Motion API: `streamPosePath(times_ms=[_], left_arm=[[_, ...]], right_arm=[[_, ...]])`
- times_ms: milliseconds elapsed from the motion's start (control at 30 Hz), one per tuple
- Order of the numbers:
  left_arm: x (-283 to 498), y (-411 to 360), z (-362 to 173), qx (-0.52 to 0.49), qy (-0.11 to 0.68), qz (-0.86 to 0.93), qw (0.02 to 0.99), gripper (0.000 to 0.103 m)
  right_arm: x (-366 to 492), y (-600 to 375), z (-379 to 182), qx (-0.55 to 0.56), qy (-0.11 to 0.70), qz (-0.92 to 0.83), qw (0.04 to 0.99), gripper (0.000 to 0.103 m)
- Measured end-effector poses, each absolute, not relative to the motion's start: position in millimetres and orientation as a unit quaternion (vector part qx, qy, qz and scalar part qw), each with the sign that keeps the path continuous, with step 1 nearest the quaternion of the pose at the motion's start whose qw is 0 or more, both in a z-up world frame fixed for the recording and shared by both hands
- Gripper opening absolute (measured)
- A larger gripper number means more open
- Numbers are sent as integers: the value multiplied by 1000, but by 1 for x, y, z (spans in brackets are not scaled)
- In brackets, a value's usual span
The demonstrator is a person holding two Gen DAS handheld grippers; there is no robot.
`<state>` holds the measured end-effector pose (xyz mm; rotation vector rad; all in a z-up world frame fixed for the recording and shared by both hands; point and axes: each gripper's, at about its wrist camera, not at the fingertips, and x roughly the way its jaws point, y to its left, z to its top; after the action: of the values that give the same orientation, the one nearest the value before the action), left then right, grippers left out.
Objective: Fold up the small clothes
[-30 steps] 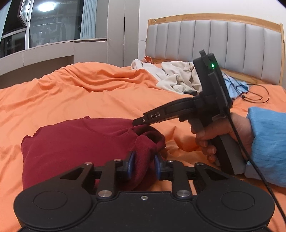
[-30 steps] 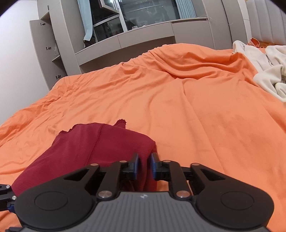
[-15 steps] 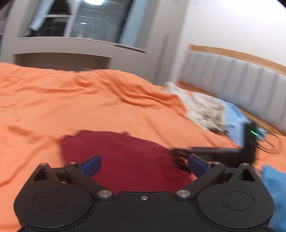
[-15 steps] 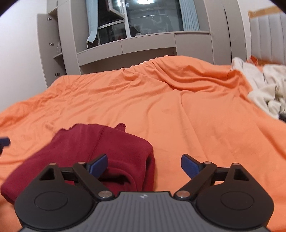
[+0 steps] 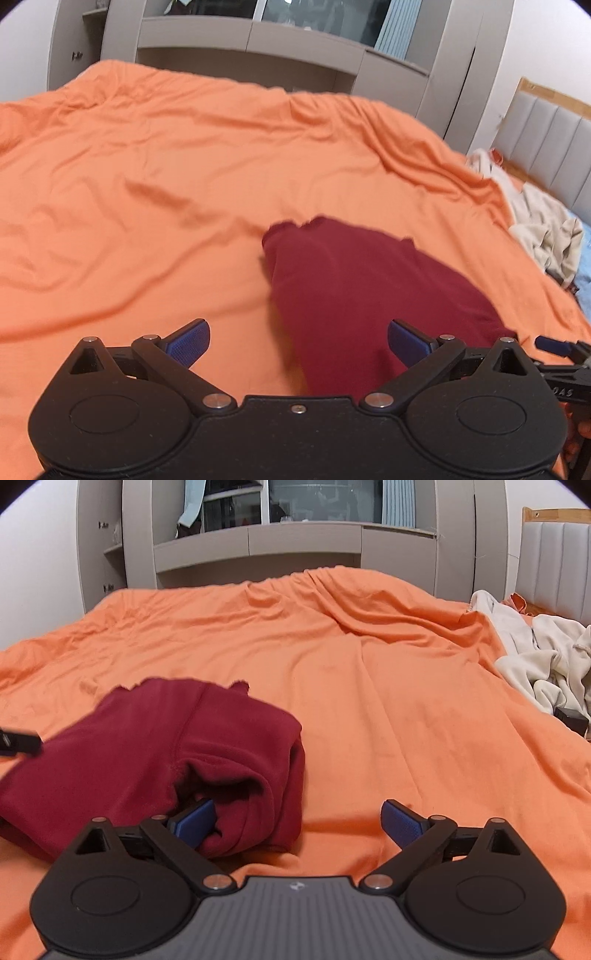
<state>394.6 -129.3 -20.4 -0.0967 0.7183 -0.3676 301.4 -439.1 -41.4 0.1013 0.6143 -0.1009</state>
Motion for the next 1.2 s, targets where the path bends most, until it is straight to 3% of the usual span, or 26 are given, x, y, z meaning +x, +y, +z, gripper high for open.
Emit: streamPosePath(times_ms=[200, 333, 700, 867, 1200], left_arm=[[396, -141, -40, -30, 381, -184, 906, 102], [398, -144, -52, -48, 399, -182, 898, 102], [403, -143, -63, -83, 416, -183, 887, 103], [404, -143, -64, -83, 417, -185, 886, 103], [404, -142, -64, -82, 417, -185, 886, 103]], right_arm=[[294, -462, -24, 122, 241, -38, 962, 103], [321, -479, -28, 159, 259, -77, 950, 103], [329, -456, -57, 79, 353, -82, 929, 103], [324, -446, -55, 31, 353, -92, 931, 103], [323, -447, -57, 37, 353, -90, 931, 103]])
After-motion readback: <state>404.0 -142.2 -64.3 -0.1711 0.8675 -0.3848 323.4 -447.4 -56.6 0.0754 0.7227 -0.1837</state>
